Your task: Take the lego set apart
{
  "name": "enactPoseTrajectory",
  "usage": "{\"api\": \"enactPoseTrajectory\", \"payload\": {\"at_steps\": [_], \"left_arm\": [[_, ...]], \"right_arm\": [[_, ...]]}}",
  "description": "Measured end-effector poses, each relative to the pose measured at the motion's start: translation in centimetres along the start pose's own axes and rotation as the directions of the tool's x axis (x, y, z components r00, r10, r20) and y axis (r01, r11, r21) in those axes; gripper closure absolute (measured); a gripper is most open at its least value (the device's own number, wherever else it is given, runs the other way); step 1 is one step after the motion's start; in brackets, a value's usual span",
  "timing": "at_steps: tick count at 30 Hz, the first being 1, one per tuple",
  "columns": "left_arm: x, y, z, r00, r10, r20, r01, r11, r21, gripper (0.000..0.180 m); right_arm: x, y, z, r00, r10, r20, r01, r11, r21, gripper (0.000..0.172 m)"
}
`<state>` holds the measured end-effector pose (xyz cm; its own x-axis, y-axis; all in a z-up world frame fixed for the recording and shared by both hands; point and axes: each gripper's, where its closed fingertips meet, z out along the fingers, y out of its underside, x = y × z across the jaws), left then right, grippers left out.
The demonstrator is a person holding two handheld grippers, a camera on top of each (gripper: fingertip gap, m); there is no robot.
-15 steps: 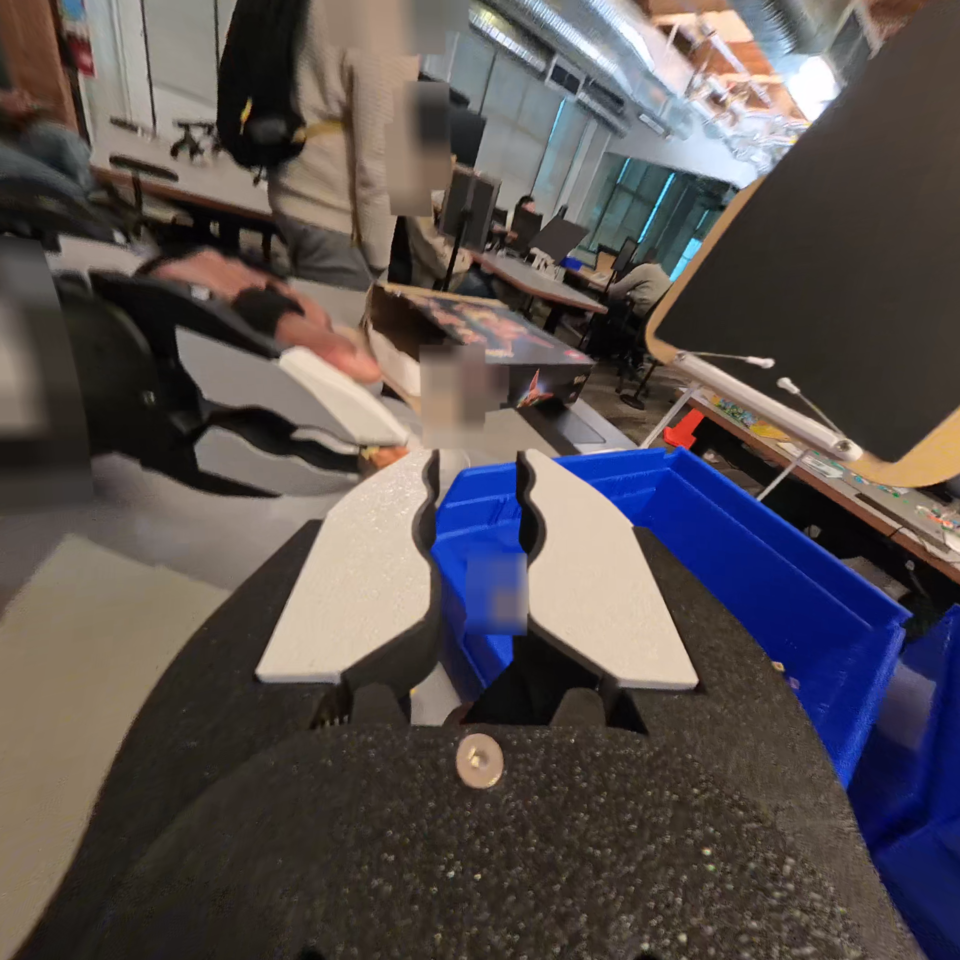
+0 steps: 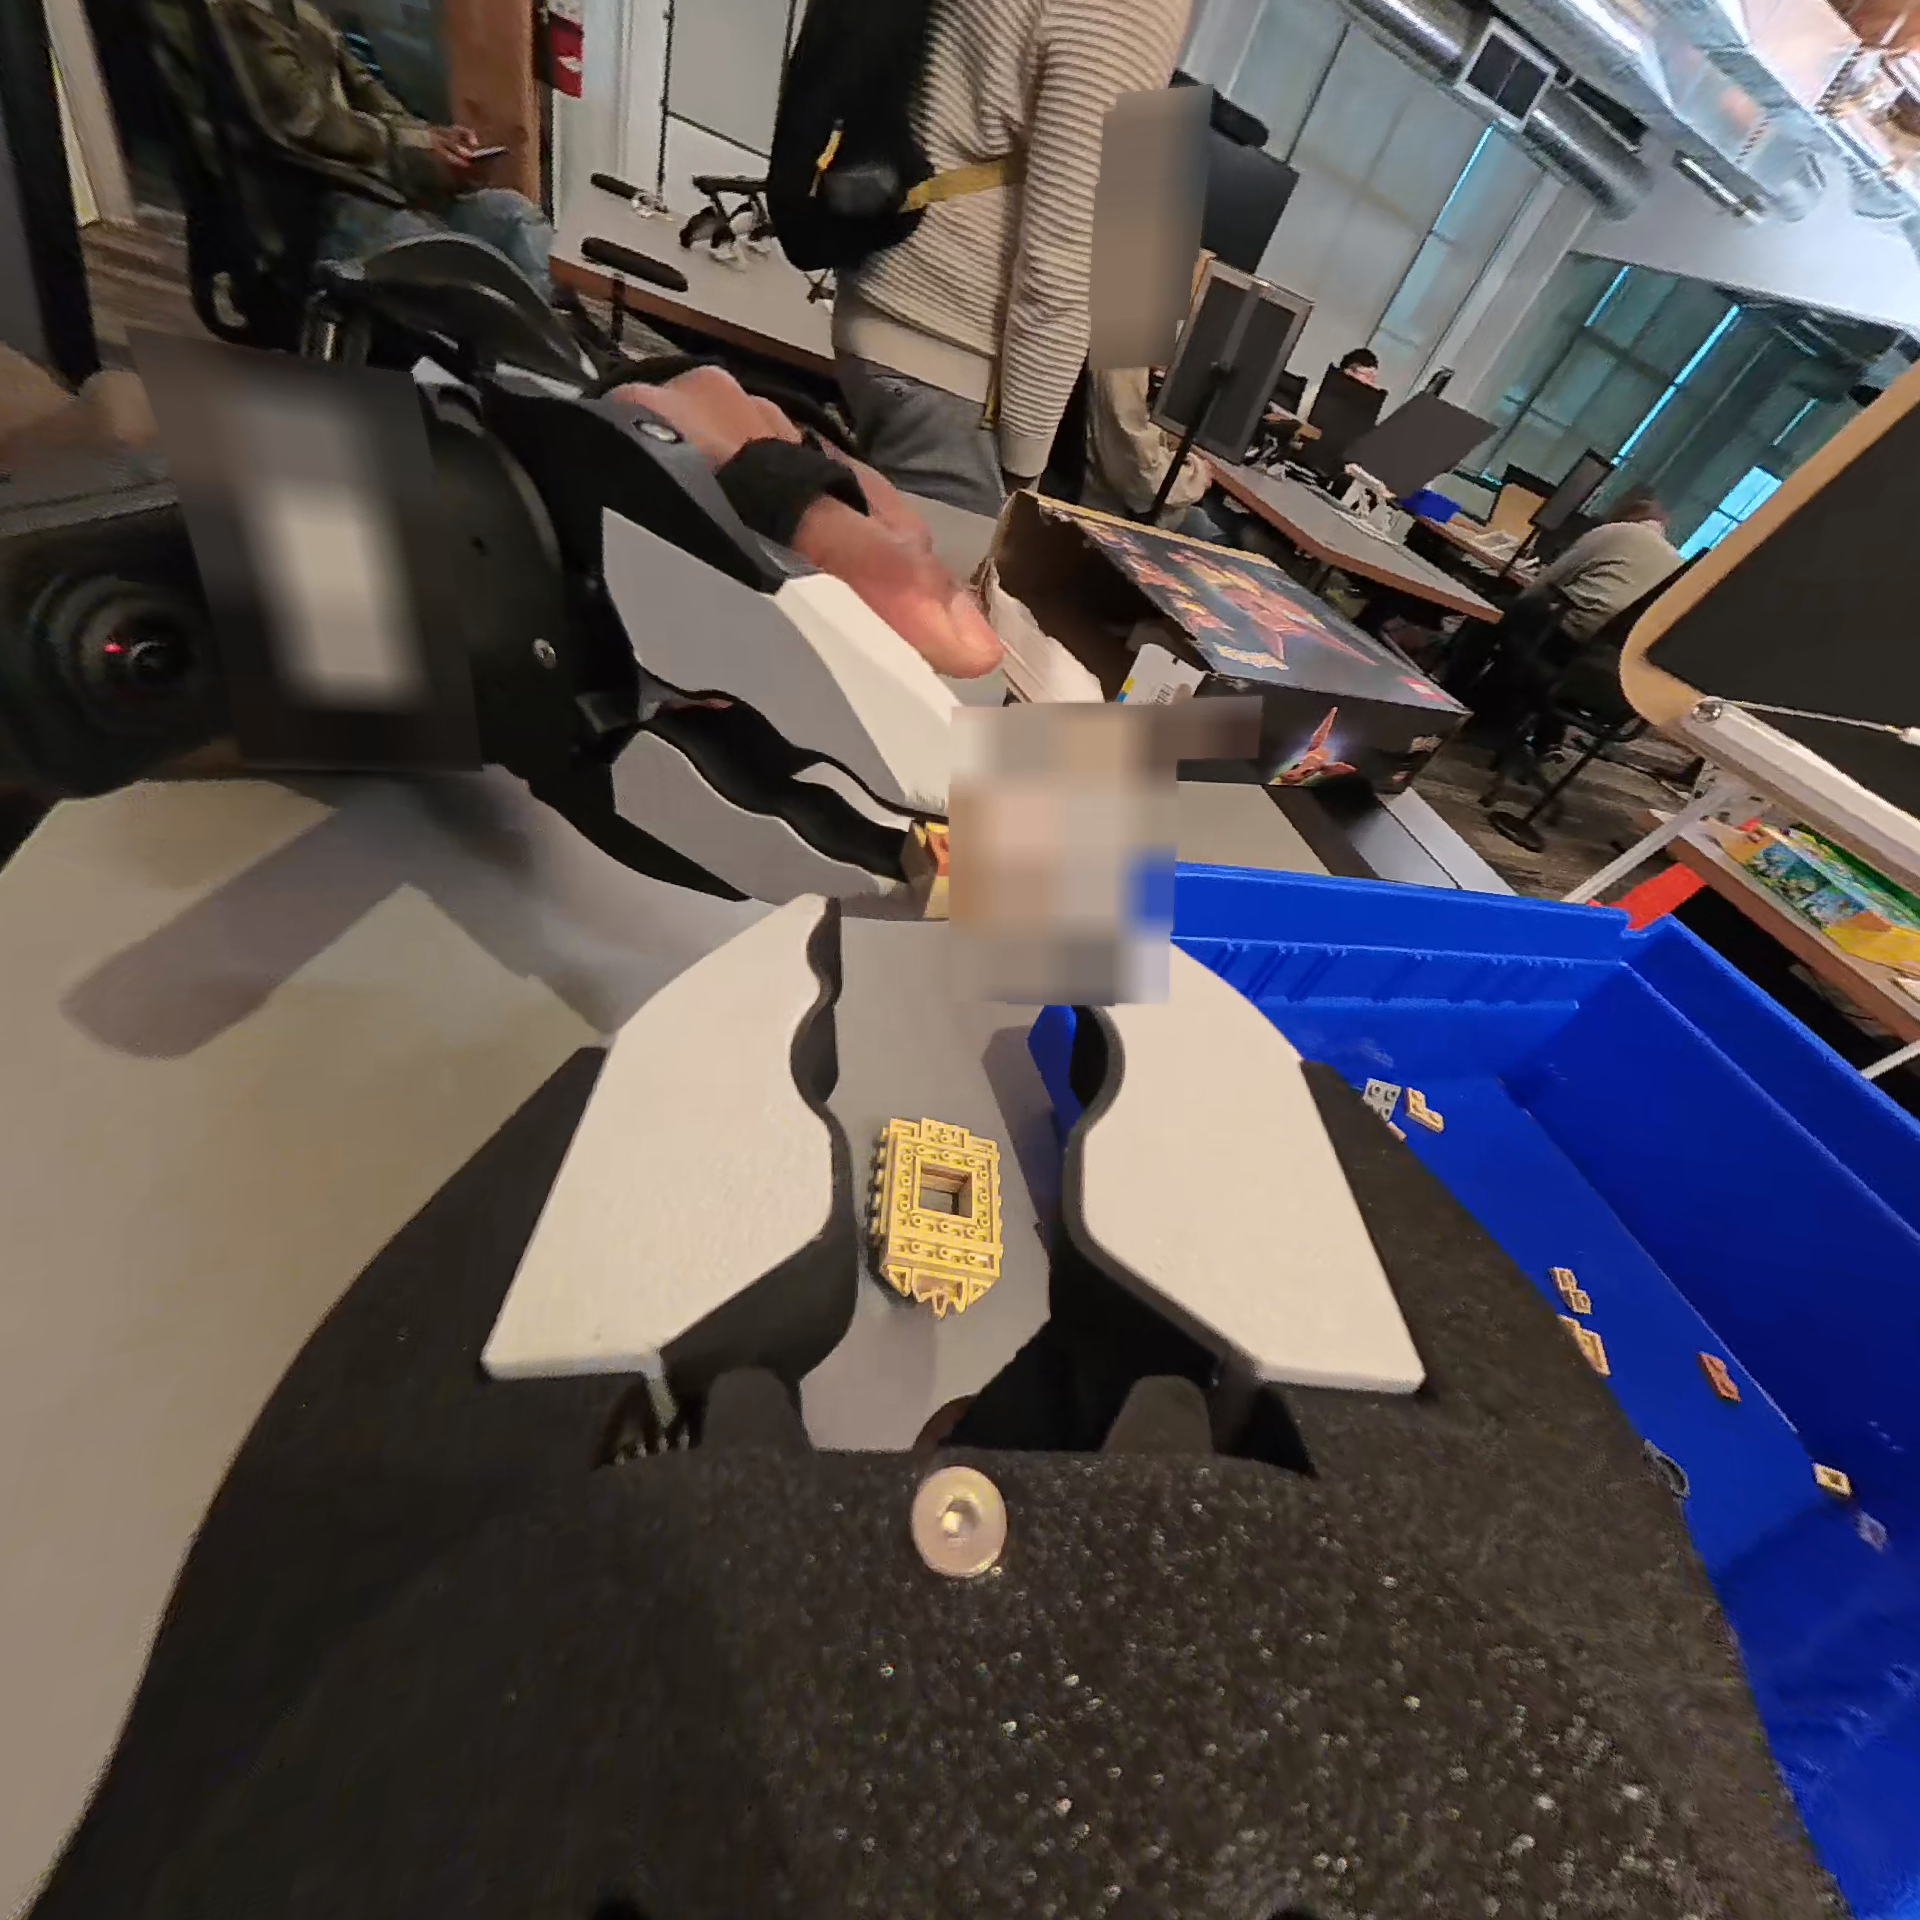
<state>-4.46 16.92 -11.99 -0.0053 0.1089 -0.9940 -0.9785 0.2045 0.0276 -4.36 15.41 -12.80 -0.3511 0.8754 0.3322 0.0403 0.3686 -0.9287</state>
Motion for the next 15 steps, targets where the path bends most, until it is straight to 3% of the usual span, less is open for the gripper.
{"api": "enactPoseTrajectory", "payload": {"at_steps": [15], "left_arm": [[0.0, -2.4, -0.7, 0.987, 0.155, 0.035, -0.157, 0.986, 0.053, 0.169]], "right_arm": [[-1.4, -0.6, -0.6, 0.995, -0.081, 0.058, 0.082, 0.996, -0.017, 0.133]]}}
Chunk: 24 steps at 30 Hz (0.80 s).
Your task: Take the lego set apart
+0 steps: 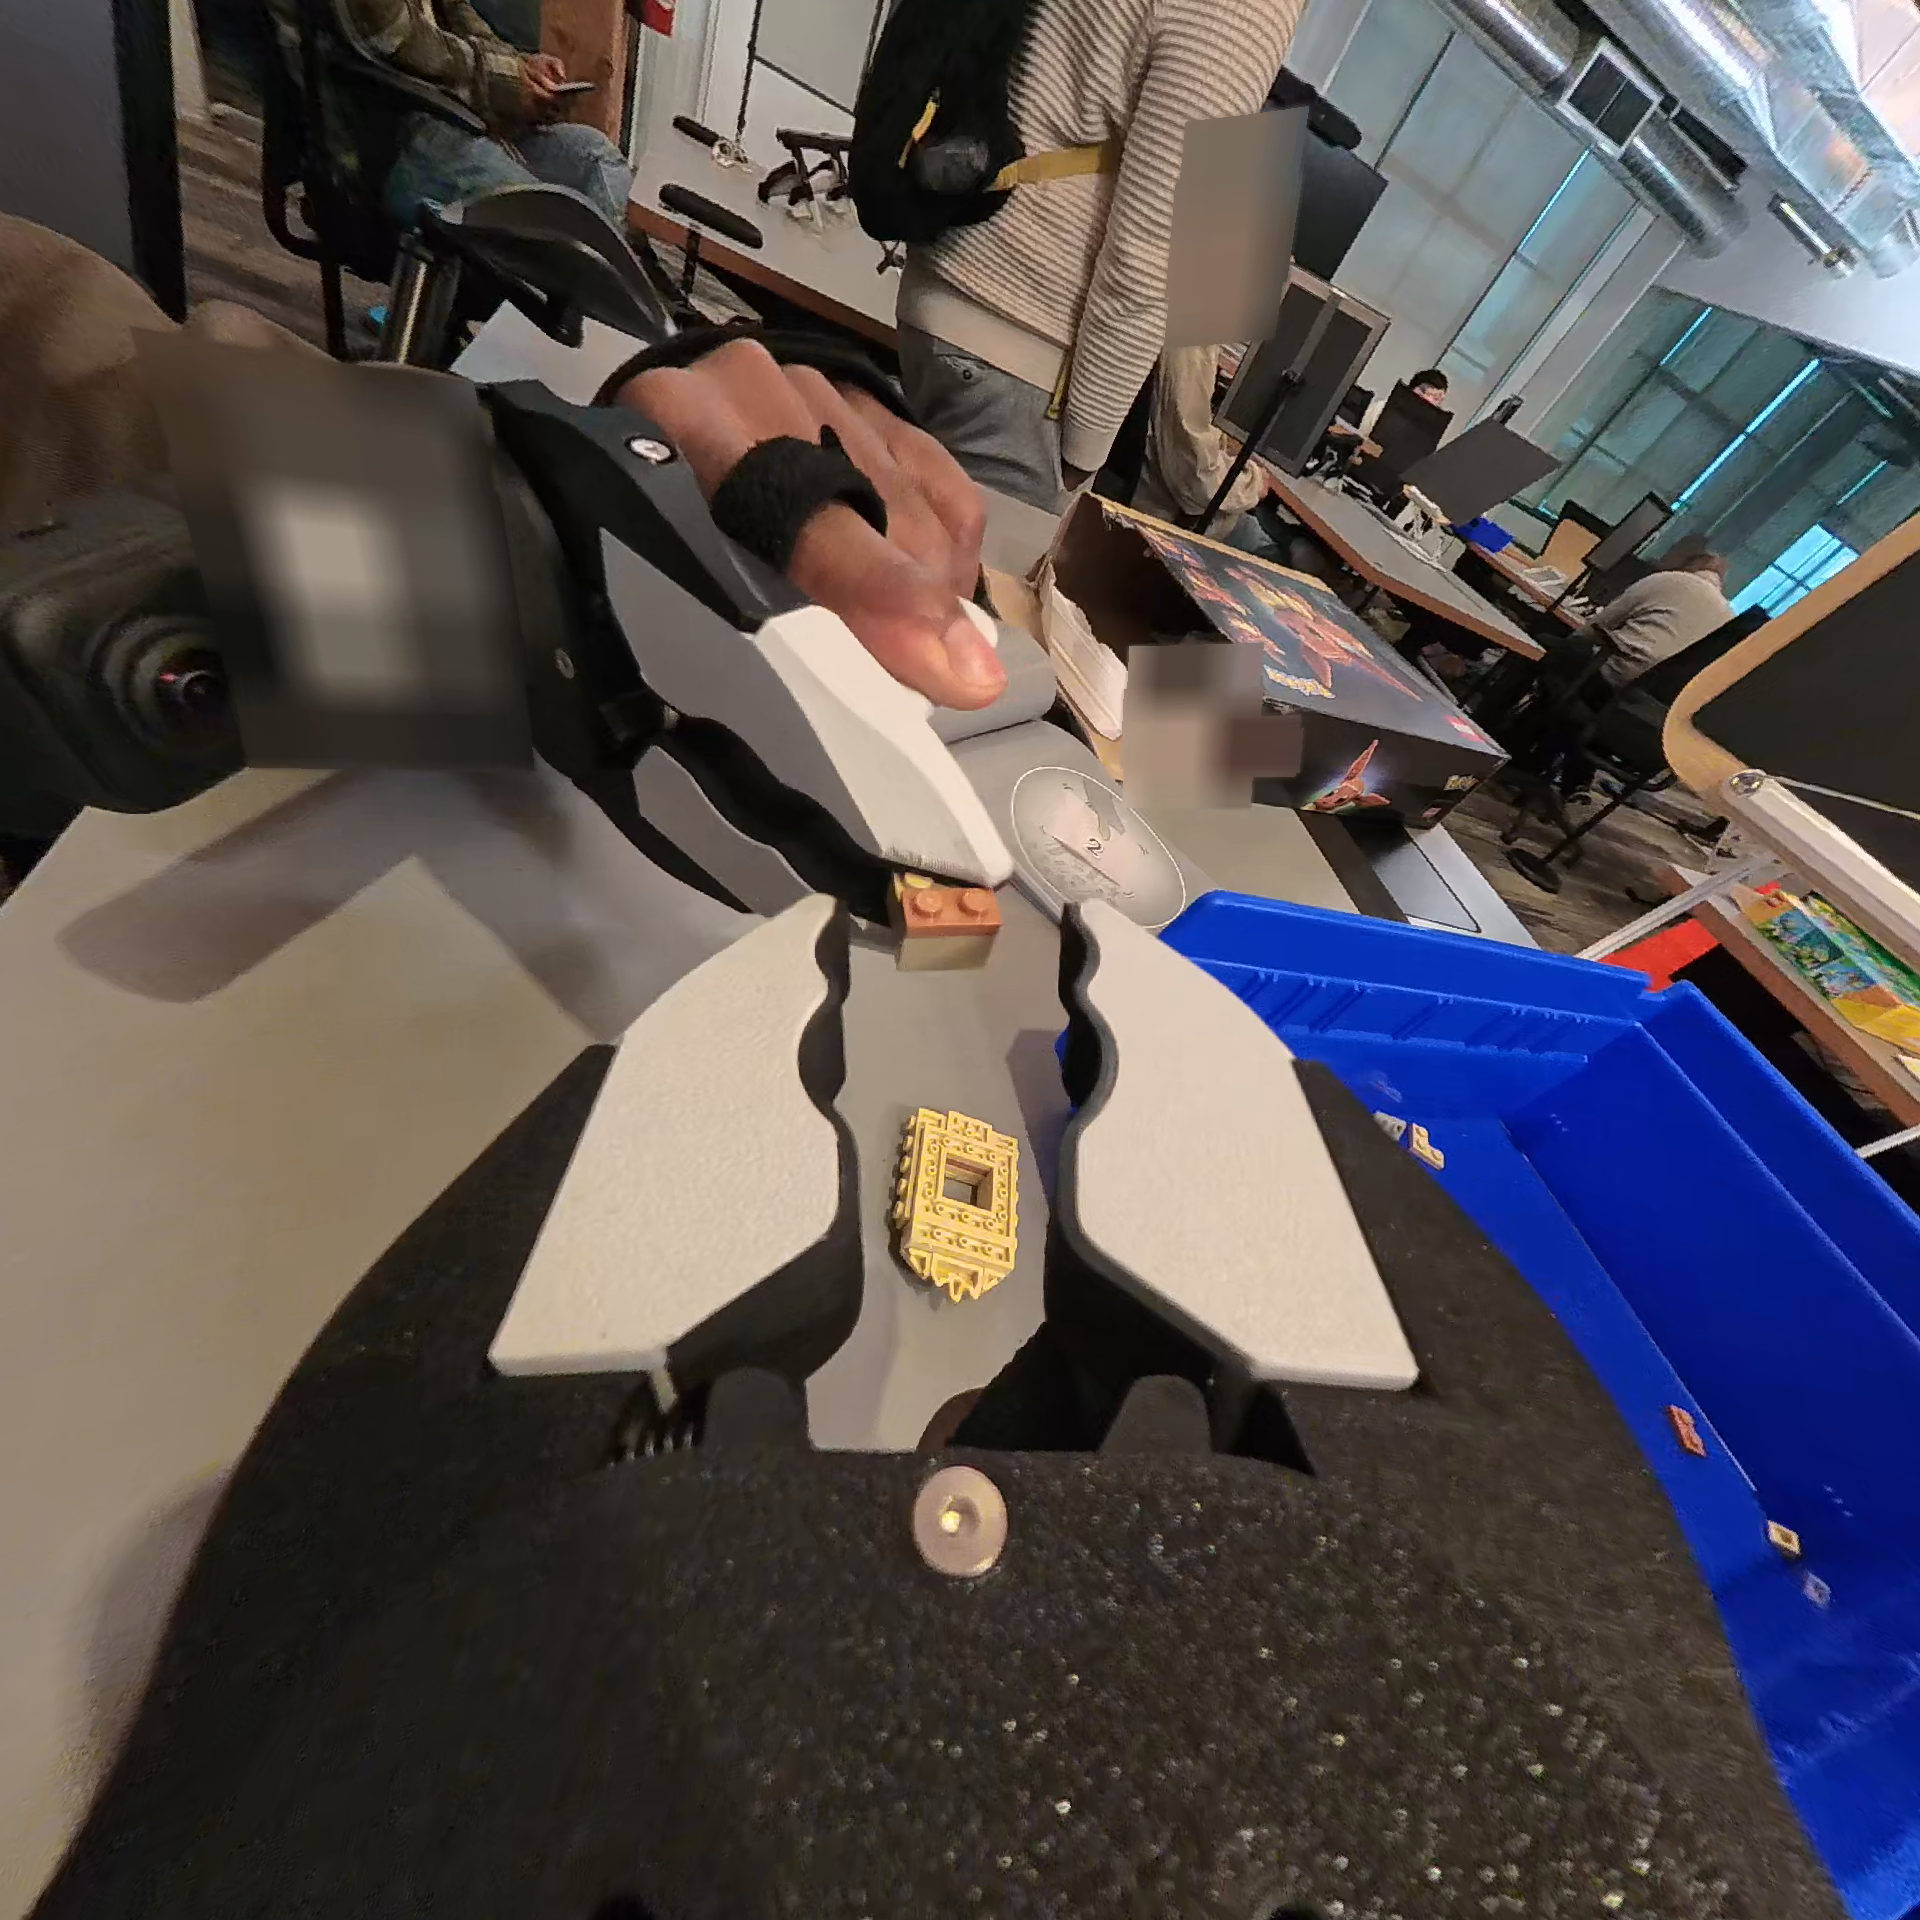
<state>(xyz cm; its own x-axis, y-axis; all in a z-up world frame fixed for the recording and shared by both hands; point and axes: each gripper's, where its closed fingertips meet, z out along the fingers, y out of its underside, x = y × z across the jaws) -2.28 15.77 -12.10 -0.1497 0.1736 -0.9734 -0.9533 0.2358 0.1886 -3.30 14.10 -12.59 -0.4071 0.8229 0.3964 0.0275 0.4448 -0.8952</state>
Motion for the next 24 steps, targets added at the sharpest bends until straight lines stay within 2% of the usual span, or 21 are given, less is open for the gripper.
{"api": "enactPoseTrajectory", "payload": {"at_steps": [5, 8, 17, 24], "left_arm": [[0.2, -0.3, -0.1, 1.000, 0.026, -0.014, -0.026, 1.000, 0.016, 0.169], [0.4, -0.4, -0.1, 0.999, 0.033, -0.024, -0.033, 0.999, 0.020, 0.169], [0.4, 0.9, 0.3, 1.000, 0.021, -0.008, -0.022, 0.997, -0.079, 0.167], [0.2, 1.4, 0.6, 0.999, 0.040, 0.019, -0.037, 0.990, -0.136, 0.165]], "right_arm": [[-0.1, 0.2, -0.2, 1.000, 0.016, 0.023, -0.015, 1.000, -0.016, 0.141], [-0.6, 0.4, -0.2, 0.999, 0.011, 0.051, -0.010, 1.000, -0.029, 0.154], [0.6, 0.3, 0.2, 0.994, 0.001, -0.109, -0.009, 0.997, -0.075, 0.155], [0.6, 0.0, 0.2, 0.988, 0.030, -0.152, -0.039, 0.997, -0.059, 0.155]]}}
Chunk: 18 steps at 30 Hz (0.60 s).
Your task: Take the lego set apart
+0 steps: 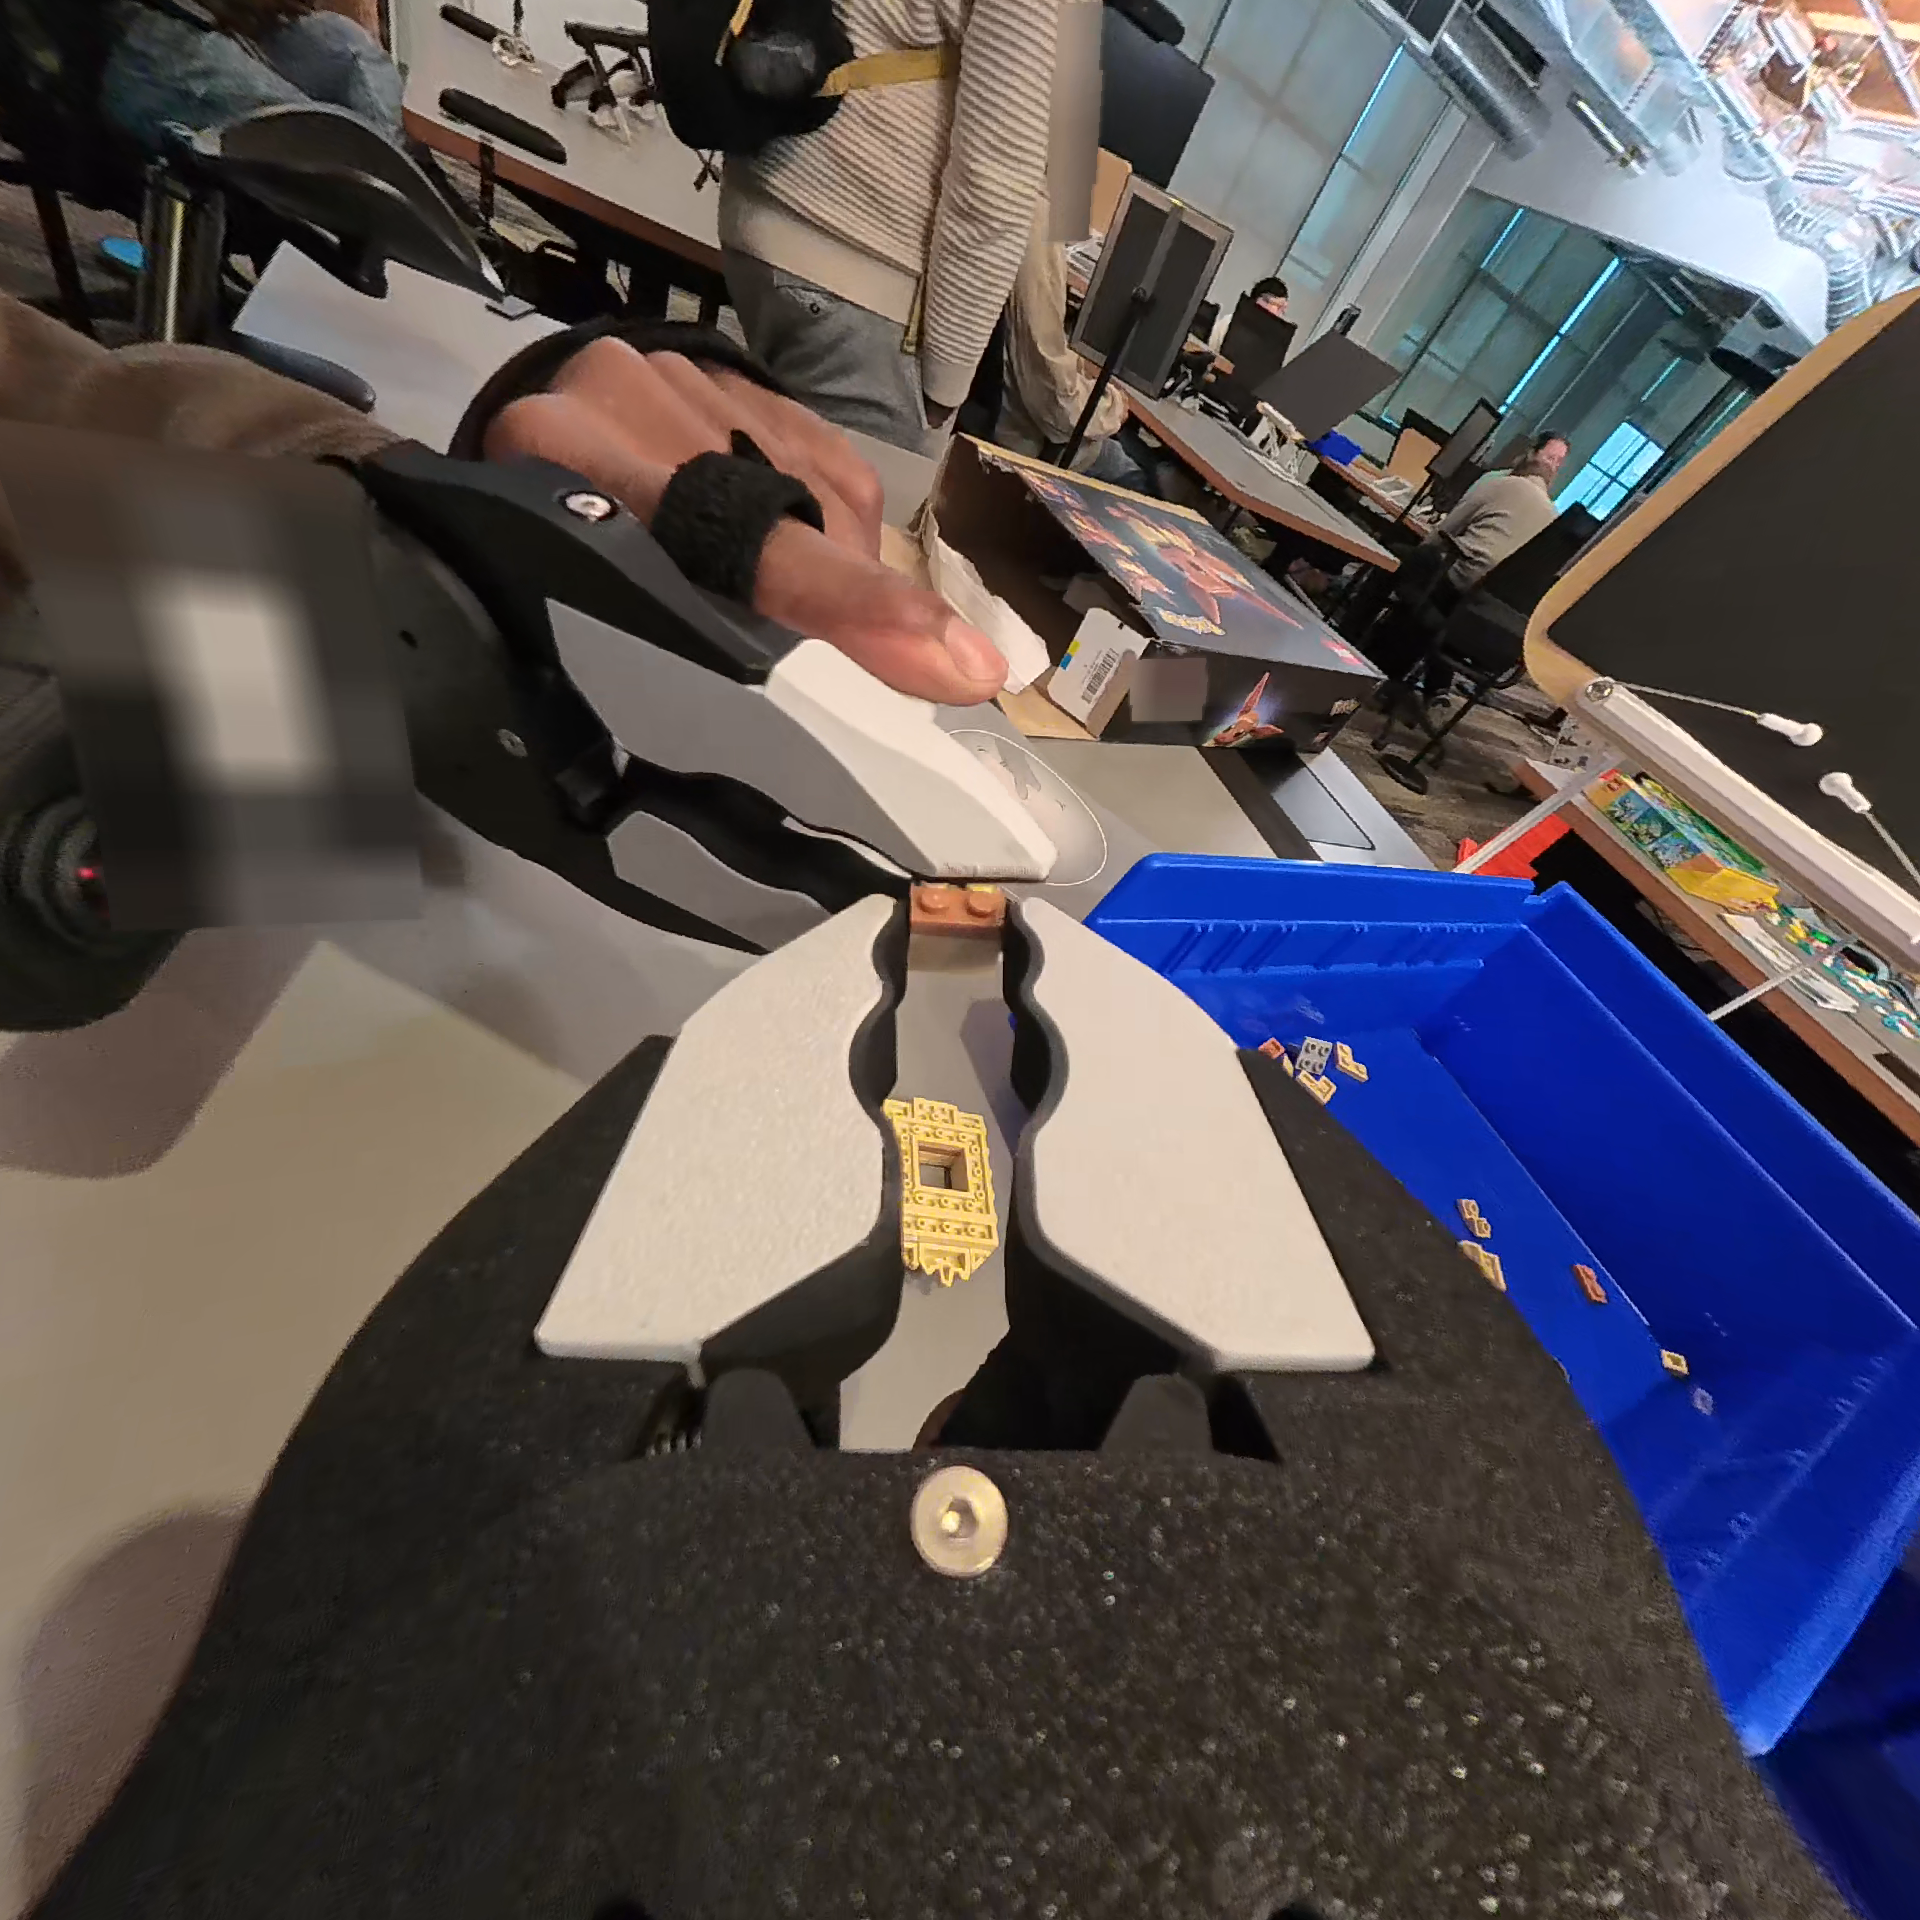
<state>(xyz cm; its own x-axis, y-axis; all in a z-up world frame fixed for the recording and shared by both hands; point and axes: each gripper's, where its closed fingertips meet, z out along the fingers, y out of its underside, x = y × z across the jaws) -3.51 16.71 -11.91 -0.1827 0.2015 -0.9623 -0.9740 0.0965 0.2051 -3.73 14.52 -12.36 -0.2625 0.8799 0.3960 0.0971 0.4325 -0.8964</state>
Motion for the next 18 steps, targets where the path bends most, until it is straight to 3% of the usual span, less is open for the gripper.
{"api": "enactPoseTrajectory", "payload": {"at_steps": [13, 18], "left_arm": [[0.4, 0.4, 0.1, 0.996, 0.093, -0.011, -0.093, 0.994, -0.055, 0.169], [0.7, 0.0, 0.0, 0.991, 0.130, -0.006, -0.131, 0.991, -0.023, 0.169]], "right_arm": [[0.1, 0.7, 0.3, 1.000, 0.021, -0.020, -0.021, 0.999, -0.030, 0.155], [-0.3, 1.1, 0.1, 0.976, 0.201, 0.083, -0.200, 0.980, -0.021, 0.155]]}}
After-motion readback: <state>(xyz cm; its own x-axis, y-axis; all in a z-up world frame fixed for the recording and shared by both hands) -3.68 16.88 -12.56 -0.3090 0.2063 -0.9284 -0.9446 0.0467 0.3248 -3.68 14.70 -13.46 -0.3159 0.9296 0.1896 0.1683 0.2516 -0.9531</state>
